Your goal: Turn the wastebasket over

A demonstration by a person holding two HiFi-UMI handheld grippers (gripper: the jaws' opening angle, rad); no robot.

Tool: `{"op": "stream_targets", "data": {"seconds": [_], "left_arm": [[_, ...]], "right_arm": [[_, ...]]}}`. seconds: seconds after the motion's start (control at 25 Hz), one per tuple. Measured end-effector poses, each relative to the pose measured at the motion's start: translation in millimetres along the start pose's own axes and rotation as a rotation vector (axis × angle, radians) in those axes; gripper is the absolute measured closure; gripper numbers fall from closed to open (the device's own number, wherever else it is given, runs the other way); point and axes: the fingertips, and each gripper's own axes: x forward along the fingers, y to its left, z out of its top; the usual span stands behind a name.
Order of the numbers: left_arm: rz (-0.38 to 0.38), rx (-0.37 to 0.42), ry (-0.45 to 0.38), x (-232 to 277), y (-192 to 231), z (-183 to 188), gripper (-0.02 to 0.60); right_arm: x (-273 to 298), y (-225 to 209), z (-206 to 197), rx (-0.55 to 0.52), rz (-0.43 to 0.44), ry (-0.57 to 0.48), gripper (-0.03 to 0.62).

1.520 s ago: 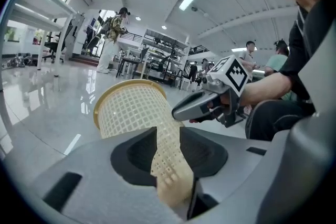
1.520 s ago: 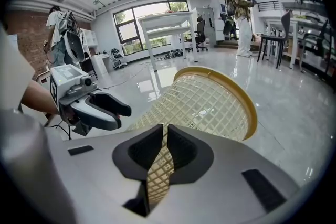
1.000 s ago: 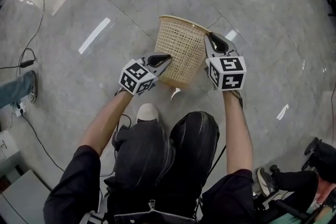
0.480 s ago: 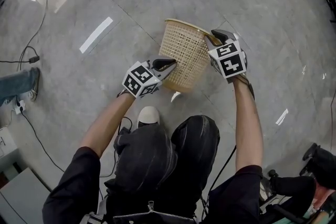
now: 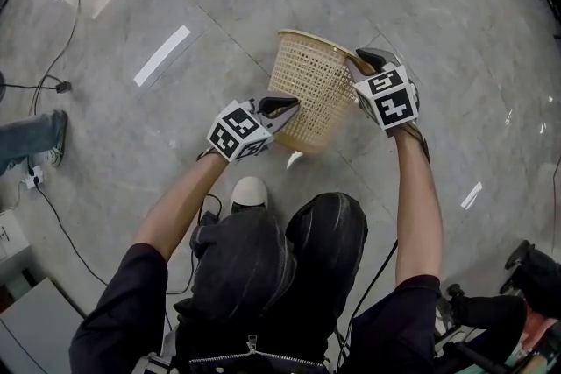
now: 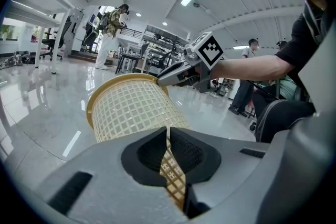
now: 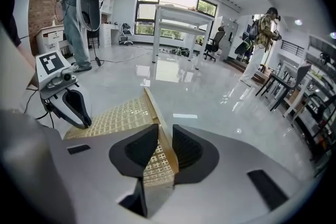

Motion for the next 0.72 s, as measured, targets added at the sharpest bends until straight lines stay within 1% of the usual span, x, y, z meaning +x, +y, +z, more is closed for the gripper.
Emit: {"op": "stream_targets", "data": {"seconds": [0.12, 0.24, 0.36, 0.4, 0.48, 0.6, 0.72], "left_arm": [[-0.008, -0.005, -0.002, 1, -1, 0, 0.557], [-0.014, 0.004, 0.005, 2, -2, 0, 0.558], [-0.005, 0.010, 0.011, -1, 1, 2, 0.558], [0.001, 0.004, 0.011, -2, 2, 2, 0.557], [0.012, -0.002, 0.015, -4, 5, 3, 0.557], [0.028, 0.003, 0.033, -5, 9, 2, 0.557], [0.037, 0.006, 0.046, -4, 10, 3, 0.557]], "right_arm": [[-1, -1, -2, 0.004, 0.015, 0.005, 0.507], [-2, -1, -3, -0.022, 0.022, 0.023, 0.508], [-3, -1, -1, -0.029, 0.027, 0.024, 0.517], [-4, -2, -1, -0.033, 0.025, 0.022, 0.537], [-7, -1, -2, -0.066, 0.011, 0.027, 0.546], [-10, 0, -3, -0.144, -0.021, 0.036, 0.557], [-15, -3, -5, -0.157, -0.045, 0.032, 0.560]]}}
